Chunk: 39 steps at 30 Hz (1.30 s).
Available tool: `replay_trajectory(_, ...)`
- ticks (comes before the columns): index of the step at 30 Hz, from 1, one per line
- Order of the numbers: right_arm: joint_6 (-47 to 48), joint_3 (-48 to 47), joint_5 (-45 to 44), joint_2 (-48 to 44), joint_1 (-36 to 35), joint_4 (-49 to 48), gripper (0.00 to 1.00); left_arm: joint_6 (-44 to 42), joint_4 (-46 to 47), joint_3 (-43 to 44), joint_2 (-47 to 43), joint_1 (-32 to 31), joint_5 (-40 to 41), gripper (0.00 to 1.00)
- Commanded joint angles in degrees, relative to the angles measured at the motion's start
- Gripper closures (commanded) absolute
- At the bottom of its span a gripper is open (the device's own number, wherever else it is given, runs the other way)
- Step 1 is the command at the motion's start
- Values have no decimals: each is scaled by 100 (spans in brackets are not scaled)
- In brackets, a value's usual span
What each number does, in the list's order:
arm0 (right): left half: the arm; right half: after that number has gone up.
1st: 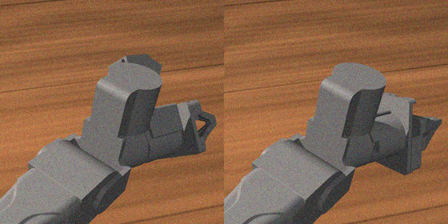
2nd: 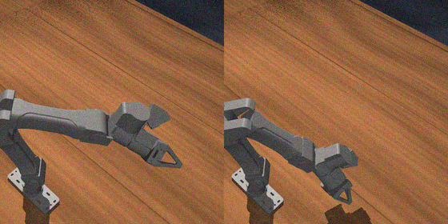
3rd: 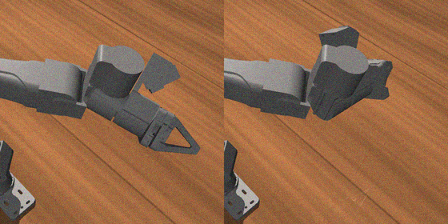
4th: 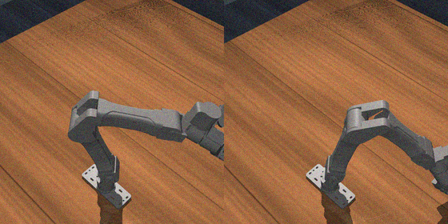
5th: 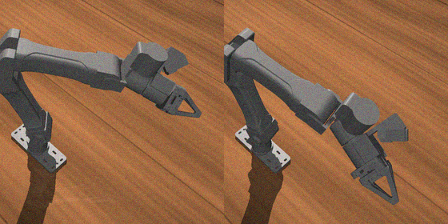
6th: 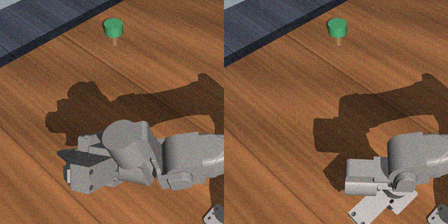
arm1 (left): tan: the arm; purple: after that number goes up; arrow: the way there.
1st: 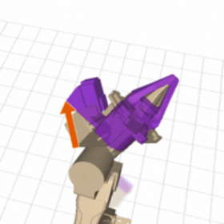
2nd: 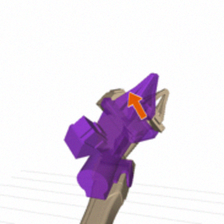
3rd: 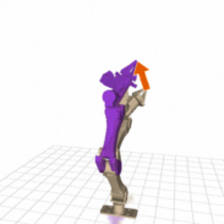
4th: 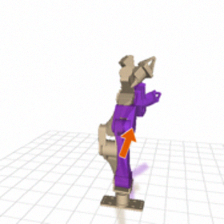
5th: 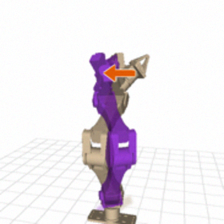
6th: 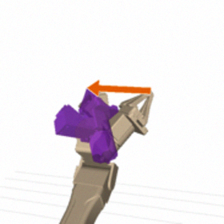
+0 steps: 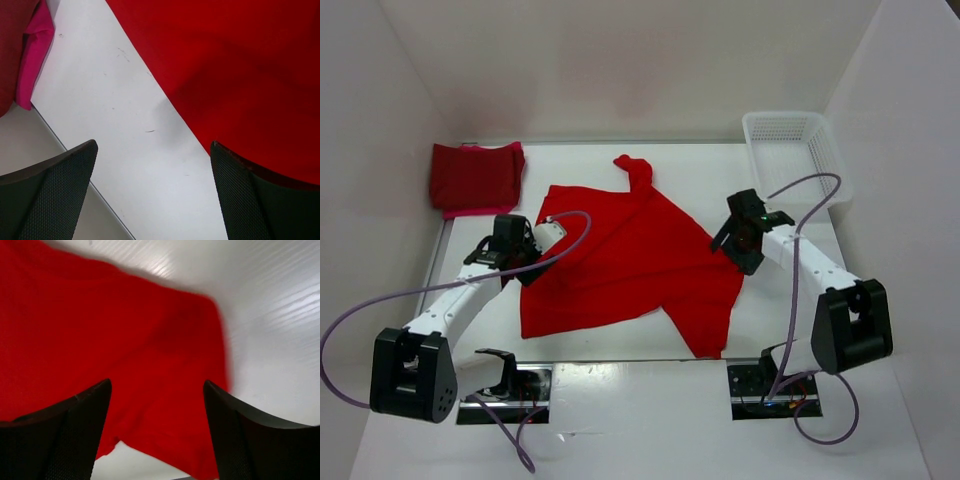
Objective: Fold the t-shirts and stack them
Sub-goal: Flatten out the tshirt
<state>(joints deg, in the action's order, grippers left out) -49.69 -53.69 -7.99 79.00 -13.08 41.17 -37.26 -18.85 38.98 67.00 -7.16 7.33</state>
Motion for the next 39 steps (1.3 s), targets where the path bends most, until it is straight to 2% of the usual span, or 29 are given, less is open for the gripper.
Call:
replay_trajectory(1, -32, -790, -684, 254, -632, 322, 19, -19, 188, -49, 76, -40, -136, 0)
replay_trajectory(4, 485, -1853, -739, 930, -774, 129, 20, -71, 399, -101, 138, -40, 14, 0)
replay_trajectory(8, 1163, -3485, -659, 2895, -976, -117, 22, -19, 400, -31, 330, -40, 67, 0)
replay_trajectory(11, 1514, -4121, -521, 3707, -977, -458, 24, 130, 242, 118, 331, -40, 67, 0)
replay_trajectory(17, 1998, -4939, -116, 4702, -977, -601, 24, 131, 154, 180, 445, 127, 67, 0)
replay_trajectory(23, 1998, -4915, -150, 5099, -977, -671, 26, 78, 92, 233, 560, 250, 137, 0)
replay_trajectory(25, 1998, -4835, -150, 5099, -977, -724, 33, 78, 92, 233, 560, 250, 137, 0)
replay_trajectory(28, 2069, -4774, -150, 5169, -977, -645, 70, 78, 92, 233, 560, 250, 137, 0)
replay_trajectory(29, 2069, -4713, -150, 5169, -977, -645, 90, 78, 92, 233, 560, 250, 137, 0)
replay_trajectory(30, 2069, -4660, -150, 5108, -977, -645, 98, 78, 92, 233, 560, 250, 137, 0)
replay_trajectory(33, 2069, -4291, -588, 4617, -1257, -645, 100, 26, 92, 233, 560, 250, 137, 0)
replay_trajectory(35, 2069, -4124, -1002, 4160, -1687, -584, 100, 25, 92, 233, 560, 250, 137, 0)
replay_trajectory(39, 1998, -3676, -915, 3763, -2627, -514, 100, 25, 92, 233, 455, 250, 137, 0)
